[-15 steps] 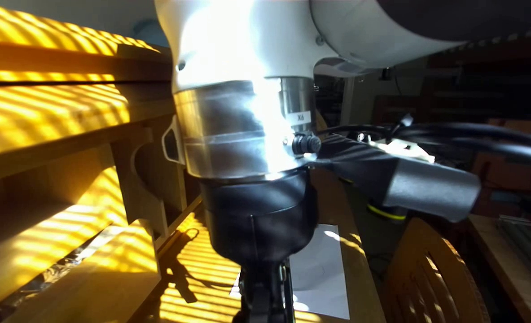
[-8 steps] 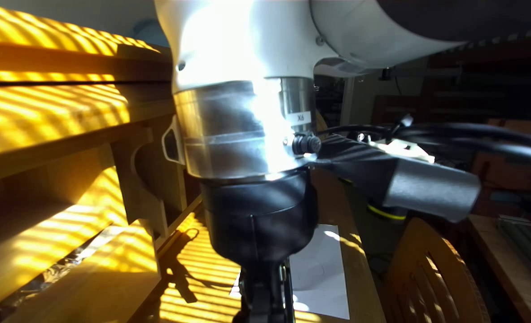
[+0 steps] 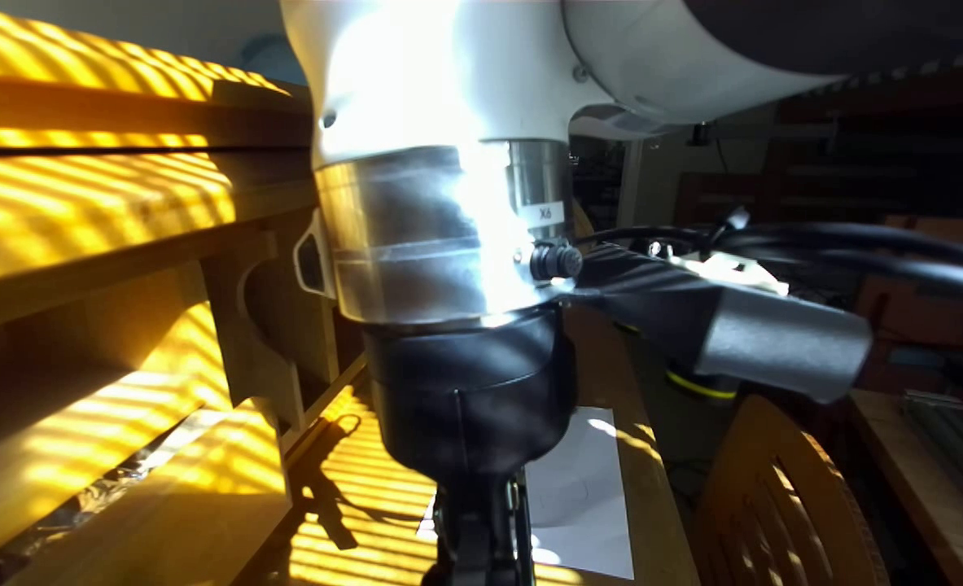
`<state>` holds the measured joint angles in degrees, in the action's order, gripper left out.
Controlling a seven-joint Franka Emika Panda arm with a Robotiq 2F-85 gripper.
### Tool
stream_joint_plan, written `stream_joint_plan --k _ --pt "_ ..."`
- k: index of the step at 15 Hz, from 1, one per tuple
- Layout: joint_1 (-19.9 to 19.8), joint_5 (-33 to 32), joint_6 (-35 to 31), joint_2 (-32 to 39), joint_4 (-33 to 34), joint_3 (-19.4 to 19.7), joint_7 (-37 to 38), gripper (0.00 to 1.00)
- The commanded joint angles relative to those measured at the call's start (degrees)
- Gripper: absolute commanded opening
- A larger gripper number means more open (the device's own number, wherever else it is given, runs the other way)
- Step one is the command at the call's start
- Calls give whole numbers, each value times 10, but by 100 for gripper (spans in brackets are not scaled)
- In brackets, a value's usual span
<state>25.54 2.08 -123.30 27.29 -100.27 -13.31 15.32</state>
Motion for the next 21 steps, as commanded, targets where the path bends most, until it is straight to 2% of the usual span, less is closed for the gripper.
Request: stream_joint_plan --k 1,11,21 --pt "-2 -2 2 2 3 -3 1 100" --pt "-2 -2 2 2 3 -3 1 100" --pt "-4 -29 -75 -56 -82 35 69 100"
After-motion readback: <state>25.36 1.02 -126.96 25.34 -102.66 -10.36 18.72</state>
